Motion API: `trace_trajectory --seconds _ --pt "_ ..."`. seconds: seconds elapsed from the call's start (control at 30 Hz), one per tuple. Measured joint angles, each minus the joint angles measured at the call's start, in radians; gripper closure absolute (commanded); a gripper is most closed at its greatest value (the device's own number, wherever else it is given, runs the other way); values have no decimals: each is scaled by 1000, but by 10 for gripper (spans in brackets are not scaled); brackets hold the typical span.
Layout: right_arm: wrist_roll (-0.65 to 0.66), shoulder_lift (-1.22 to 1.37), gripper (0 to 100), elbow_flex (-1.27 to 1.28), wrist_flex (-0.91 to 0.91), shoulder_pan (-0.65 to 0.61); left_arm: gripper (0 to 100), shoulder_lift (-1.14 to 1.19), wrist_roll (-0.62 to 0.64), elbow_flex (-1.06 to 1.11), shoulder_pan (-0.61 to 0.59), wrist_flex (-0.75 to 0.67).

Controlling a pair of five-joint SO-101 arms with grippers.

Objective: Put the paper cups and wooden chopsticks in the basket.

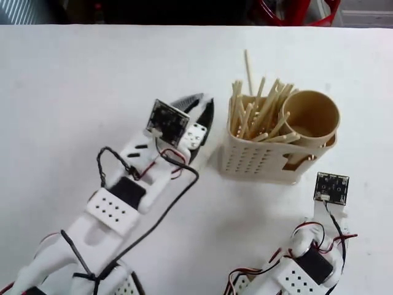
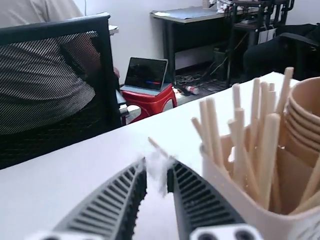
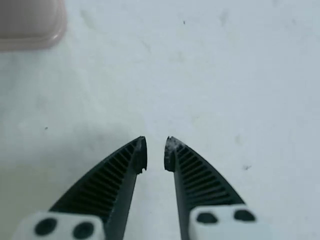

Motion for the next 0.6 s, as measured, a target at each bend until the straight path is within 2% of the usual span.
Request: trace_trajectory --seconds 0.2,0.3,0.4,0.6 --pt "8 0 922 0 0 2 910 0 0 0 -130 110" --pt "8 0 875 0 0 -3 910 0 0 9 -193 161" --pt "8 0 824 0 0 -6 910 0 0 44 -204 167" --pt "15 0 832 -71 12 -5 910 0 0 52 -203 169"
